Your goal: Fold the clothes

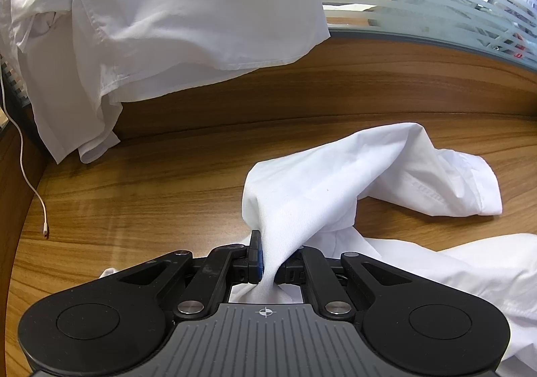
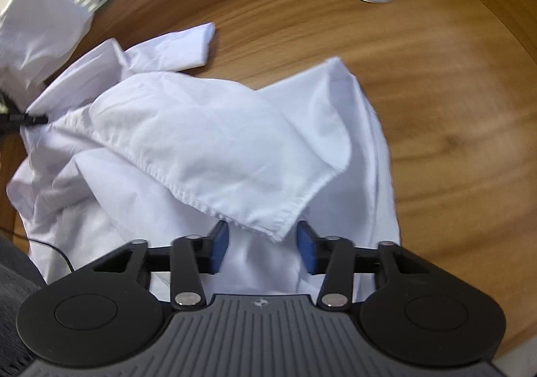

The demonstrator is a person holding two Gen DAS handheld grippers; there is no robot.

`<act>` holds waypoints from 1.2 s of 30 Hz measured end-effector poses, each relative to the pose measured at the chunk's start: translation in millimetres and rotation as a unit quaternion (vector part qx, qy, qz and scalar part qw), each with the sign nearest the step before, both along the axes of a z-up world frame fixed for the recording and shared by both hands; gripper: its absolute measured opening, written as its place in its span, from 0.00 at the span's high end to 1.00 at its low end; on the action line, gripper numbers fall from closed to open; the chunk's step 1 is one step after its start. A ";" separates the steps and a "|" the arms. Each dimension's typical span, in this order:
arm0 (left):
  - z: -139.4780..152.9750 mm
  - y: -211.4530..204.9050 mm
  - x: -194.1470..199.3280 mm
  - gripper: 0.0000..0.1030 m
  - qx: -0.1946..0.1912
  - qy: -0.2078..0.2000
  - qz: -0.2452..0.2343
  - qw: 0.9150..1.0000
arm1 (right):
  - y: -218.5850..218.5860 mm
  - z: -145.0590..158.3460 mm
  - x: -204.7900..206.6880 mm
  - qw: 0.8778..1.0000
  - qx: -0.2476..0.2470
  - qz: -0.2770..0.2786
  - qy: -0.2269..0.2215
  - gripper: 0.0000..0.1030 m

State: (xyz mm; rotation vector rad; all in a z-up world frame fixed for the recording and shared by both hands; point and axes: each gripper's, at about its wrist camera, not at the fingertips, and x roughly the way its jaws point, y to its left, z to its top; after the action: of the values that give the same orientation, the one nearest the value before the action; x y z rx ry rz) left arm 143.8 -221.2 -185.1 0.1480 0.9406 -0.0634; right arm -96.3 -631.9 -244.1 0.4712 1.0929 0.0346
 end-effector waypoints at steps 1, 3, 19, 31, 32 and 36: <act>-0.1 0.2 0.0 0.94 0.000 -0.001 0.001 1.000 | -0.2 2.4 1.3 1.000 -0.005 0.006 -0.002 0.79; -0.3 0.6 0.0 0.94 -0.001 -0.004 0.002 1.000 | -1.2 8.4 3.7 1.000 -0.013 0.015 -0.008 0.92; 18.0 3.0 12.5 0.94 -0.034 -0.040 0.018 0.998 | -45.3 111.0 71.7 0.987 -0.087 -0.016 -0.134 0.97; 41.0 -20.6 85.1 0.94 -0.054 -0.085 0.042 0.994 | -90.5 108.5 166.3 0.981 -0.125 -0.031 -0.147 0.97; 40.7 -24.2 93.6 0.94 -0.052 -0.087 0.043 0.994 | -93.1 104.9 176.9 0.981 -0.130 -0.028 -0.145 0.97; 32.2 -38.6 128.1 0.94 -0.039 -0.092 0.048 0.994 | -103.4 85.9 219.1 0.981 -0.143 -0.017 -0.130 0.97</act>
State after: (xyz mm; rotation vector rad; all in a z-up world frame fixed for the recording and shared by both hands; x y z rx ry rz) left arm 272.0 -259.8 -152.9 0.0357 0.7593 0.0027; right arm 122.8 -735.3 -158.2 0.2188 0.8160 -0.0872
